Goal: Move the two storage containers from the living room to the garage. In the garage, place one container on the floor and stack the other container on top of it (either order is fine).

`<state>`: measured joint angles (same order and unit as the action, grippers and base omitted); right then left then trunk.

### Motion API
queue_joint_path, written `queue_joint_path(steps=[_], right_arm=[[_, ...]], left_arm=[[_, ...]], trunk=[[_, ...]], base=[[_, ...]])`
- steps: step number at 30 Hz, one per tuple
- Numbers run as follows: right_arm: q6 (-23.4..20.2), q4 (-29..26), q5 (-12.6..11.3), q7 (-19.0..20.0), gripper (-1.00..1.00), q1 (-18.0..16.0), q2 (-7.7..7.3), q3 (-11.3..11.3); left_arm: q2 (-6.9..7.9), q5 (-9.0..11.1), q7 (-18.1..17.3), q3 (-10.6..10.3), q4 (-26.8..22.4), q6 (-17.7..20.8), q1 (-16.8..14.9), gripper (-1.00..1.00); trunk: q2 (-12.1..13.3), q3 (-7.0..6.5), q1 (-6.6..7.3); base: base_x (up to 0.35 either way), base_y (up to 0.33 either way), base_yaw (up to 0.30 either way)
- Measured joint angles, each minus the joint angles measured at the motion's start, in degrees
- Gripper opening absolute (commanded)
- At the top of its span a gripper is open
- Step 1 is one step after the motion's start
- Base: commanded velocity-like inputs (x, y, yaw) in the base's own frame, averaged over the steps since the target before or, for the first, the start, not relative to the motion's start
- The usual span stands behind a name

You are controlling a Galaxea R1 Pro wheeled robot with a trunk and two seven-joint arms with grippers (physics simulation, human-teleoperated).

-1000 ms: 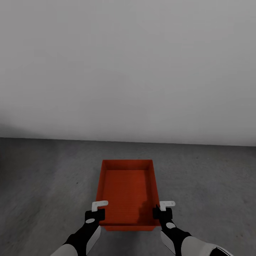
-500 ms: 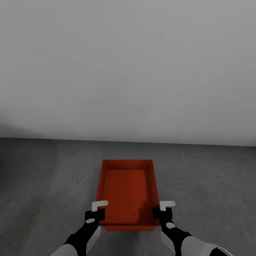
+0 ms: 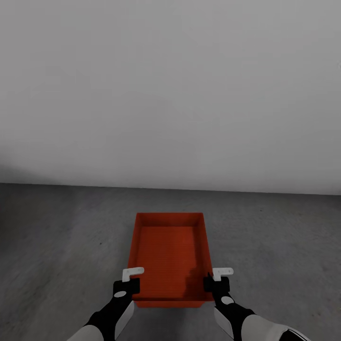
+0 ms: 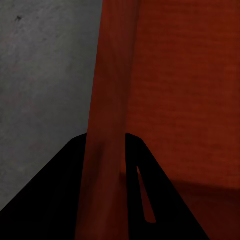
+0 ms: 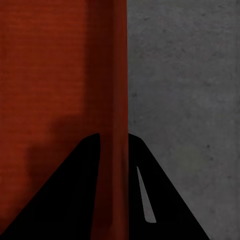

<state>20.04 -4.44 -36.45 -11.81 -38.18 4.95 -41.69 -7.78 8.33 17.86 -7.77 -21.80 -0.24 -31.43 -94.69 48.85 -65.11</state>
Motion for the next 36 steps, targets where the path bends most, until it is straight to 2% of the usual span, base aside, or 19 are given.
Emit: queue_joint_path(steps=[22,36], right_arm=[[0.0,0.1,-0.3,0.0,-1.0,0.0,0.01,-0.3],[0.0,0.0,-0.1,0.0,-1.0,0.0,0.01,-0.1]], left_arm=[[-0.08,-0.4,-0.2,0.5,0.2,0.0,0.0,-1.0],[-0.02,-0.1,-0.1,0.1,0.0,0.0,0.0,-1.0]], trunk=[[0.0,0.0,0.0],[0.0,0.0,0.0]], base=[[0.0,0.0,0.0],[0.0,0.0,0.0]])
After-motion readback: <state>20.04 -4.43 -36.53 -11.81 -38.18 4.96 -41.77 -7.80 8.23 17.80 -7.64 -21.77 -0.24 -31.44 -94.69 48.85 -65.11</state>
